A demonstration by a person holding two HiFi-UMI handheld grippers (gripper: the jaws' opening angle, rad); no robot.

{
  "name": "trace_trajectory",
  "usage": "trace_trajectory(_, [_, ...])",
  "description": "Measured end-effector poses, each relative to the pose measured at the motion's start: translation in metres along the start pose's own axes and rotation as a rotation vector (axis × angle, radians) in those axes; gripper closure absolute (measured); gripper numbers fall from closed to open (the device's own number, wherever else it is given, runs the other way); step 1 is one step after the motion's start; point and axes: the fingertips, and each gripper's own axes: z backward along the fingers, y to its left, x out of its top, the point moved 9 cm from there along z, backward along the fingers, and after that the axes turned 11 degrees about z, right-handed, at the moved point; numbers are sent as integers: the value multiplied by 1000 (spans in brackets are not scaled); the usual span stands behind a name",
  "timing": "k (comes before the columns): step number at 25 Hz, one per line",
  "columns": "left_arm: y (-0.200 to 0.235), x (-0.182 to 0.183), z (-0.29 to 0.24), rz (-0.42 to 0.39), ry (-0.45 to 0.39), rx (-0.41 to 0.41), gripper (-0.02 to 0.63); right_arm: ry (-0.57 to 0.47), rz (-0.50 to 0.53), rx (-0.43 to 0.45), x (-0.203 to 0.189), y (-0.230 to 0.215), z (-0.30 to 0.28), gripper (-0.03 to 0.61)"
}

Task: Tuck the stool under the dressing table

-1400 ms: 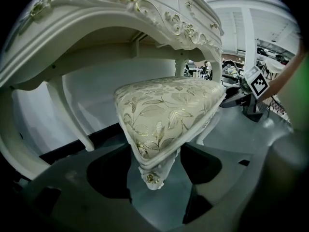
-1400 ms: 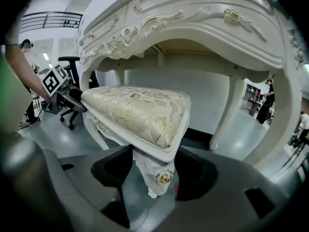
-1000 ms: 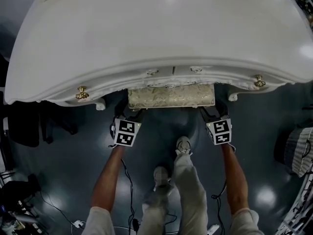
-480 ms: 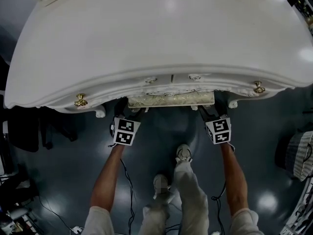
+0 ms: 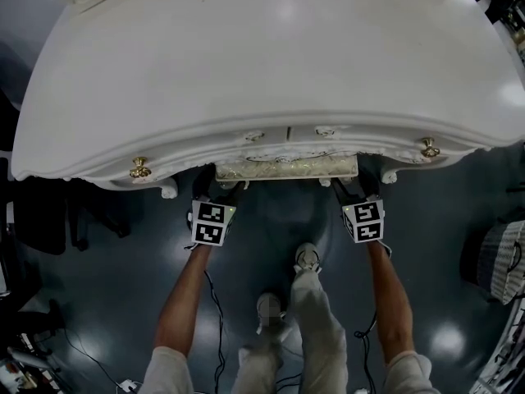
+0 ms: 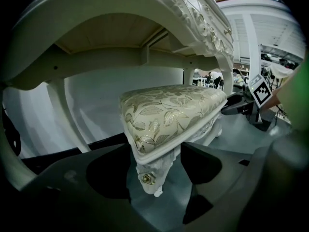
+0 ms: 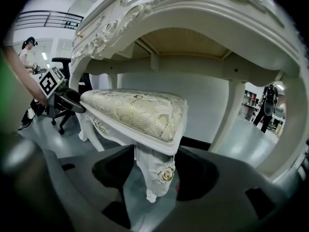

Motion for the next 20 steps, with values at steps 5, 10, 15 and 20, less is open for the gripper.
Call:
trace_trajectory(5, [-6,-2,16,8,16,-2,311,16,-44,-14,-1,5,17,325])
trace_trajectory(10, [-19,6,37,13,20,-17,313,16,-66,-2,7,16,43,355])
trace_trajectory(15, [-36,20,66,13,-11,-37,378,6,-88,1,26,26,76,452])
trace_trajectory(20, [-48,37,99,57,-57,-55,522,-10,-96,-21,52,32,108,554])
